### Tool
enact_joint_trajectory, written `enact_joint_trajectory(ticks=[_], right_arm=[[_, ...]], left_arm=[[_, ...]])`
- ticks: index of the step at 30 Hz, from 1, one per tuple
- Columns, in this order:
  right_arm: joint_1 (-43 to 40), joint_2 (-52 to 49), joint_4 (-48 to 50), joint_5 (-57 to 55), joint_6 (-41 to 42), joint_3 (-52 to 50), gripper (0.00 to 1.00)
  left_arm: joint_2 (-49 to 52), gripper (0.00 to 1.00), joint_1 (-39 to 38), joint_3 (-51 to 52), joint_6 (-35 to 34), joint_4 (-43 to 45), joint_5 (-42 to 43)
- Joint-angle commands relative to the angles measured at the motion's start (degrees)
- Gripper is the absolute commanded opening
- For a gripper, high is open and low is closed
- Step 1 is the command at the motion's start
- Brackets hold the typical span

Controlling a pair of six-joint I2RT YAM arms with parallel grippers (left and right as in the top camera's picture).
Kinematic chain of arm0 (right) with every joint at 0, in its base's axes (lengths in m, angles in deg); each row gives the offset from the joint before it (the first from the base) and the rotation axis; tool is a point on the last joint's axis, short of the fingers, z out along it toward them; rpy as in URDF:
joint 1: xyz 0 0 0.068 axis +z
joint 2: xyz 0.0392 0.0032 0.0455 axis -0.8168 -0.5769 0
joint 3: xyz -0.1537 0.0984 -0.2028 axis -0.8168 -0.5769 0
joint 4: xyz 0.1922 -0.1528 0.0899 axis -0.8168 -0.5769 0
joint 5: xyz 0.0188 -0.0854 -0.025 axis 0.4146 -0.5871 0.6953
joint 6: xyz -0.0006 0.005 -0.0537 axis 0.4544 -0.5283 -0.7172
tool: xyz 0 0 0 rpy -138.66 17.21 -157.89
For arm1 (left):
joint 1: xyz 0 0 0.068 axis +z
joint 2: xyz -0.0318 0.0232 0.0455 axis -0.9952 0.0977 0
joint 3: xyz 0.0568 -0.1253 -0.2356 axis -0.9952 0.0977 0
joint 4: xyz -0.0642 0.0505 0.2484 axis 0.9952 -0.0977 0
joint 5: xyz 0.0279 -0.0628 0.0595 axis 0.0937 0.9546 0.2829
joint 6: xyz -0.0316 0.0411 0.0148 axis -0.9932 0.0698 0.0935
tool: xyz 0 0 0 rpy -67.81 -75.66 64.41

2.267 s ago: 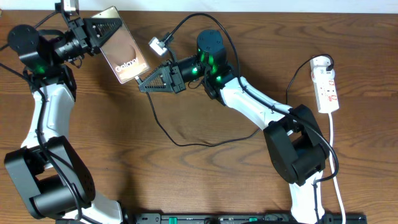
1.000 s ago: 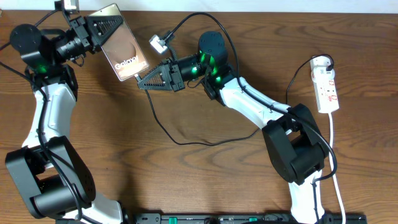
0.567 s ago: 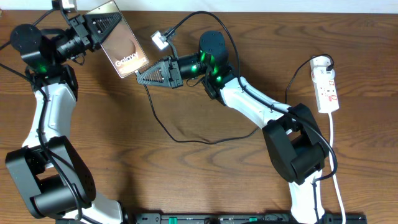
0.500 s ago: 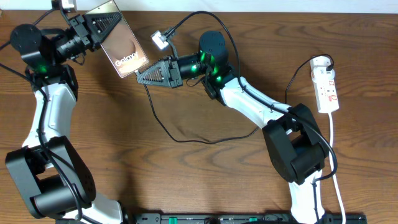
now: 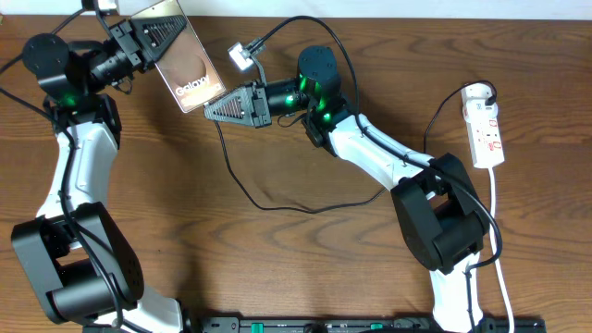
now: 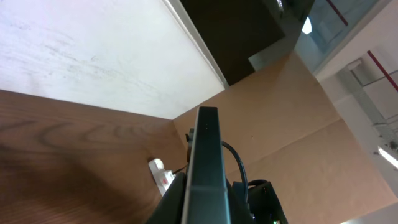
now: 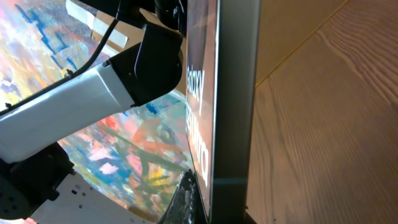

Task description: Plug charger to phone and switch on socket

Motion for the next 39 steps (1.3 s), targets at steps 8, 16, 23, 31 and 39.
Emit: enact_joint_trajectory(ticks=[8, 16, 23, 31, 39], right_arm=[[-1.3, 0.3, 1.0, -11.1, 0.2, 1.1, 0.07], [-1.3, 0.3, 0.7, -10.2, 0.2, 1.1, 0.49], [-1.2, 0.3, 0.7, -9.6, 0.2, 1.1, 0.88], [-1.7, 0.3, 0.7, -9.7, 0.2, 1.1, 0.99], [-5.6, 0.3, -11.3, -10.2, -3.9, 1.1, 0.99]], left_arm=[[-0.9, 0.07, -1.8, -0.8, -0.3, 0.1, 5.5], [-0.9, 0.07, 1.4, -0.8, -0.3, 0.1, 4.1], [-0.9, 0.07, 4.8, -0.8, -0.2, 0.1, 4.1], [-0.9, 0.07, 7.3, -0.8, -0.1, 0.1, 4.6], [-0.9, 0.07, 8.5, -0.8, -0.1, -1.2, 7.0]])
